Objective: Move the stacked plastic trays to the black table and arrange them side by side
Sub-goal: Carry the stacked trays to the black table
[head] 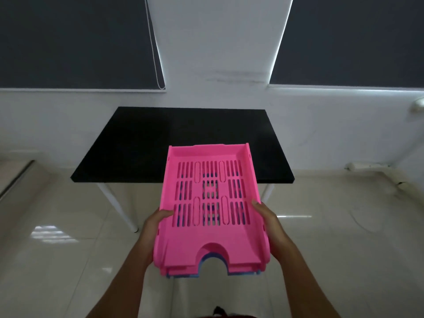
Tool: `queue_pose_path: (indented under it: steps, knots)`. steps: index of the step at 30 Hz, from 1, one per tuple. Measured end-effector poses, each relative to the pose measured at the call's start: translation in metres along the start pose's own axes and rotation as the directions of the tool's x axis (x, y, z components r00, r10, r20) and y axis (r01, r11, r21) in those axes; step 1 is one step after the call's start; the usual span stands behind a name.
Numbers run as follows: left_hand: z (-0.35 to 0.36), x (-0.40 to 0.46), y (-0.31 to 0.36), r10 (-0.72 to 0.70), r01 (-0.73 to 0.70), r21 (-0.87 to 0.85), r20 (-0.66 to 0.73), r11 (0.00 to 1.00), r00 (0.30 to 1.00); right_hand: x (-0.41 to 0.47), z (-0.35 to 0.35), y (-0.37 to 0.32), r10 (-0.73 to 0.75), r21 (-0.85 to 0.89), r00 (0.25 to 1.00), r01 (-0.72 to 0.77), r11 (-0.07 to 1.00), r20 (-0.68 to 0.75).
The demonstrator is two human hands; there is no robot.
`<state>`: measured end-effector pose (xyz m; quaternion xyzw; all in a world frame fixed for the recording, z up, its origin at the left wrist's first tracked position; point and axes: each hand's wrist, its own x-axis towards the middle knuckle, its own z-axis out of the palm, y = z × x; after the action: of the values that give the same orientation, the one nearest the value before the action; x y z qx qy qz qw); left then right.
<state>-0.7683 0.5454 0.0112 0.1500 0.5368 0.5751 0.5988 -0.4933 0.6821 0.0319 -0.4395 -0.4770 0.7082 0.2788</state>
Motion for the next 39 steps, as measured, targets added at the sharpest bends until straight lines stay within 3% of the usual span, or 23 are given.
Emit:
queue_pose_path:
  steps: [10, 19, 39]
  knots:
    - [-0.023, 0.133, 0.078, 0.024, -0.023, 0.01, -0.118, 1.0, 0.993, 0.148, 0.025, -0.045, 0.07, 0.053, 0.997, -0.072, 0.996, 0.029]
    - [-0.06, 0.245, 0.153, 0.004, -0.005, -0.009, -0.129, 1.0, 0.992, 0.264, 0.071, -0.081, 0.103, 0.15, 0.993, -0.11, 0.983, 0.054]
    - [-0.052, 0.357, 0.213, -0.035, 0.037, 0.009, -0.172, 0.999, 0.984, 0.401, 0.067, -0.114, 0.184, 0.31, 0.98, -0.199, 0.93, 0.078]
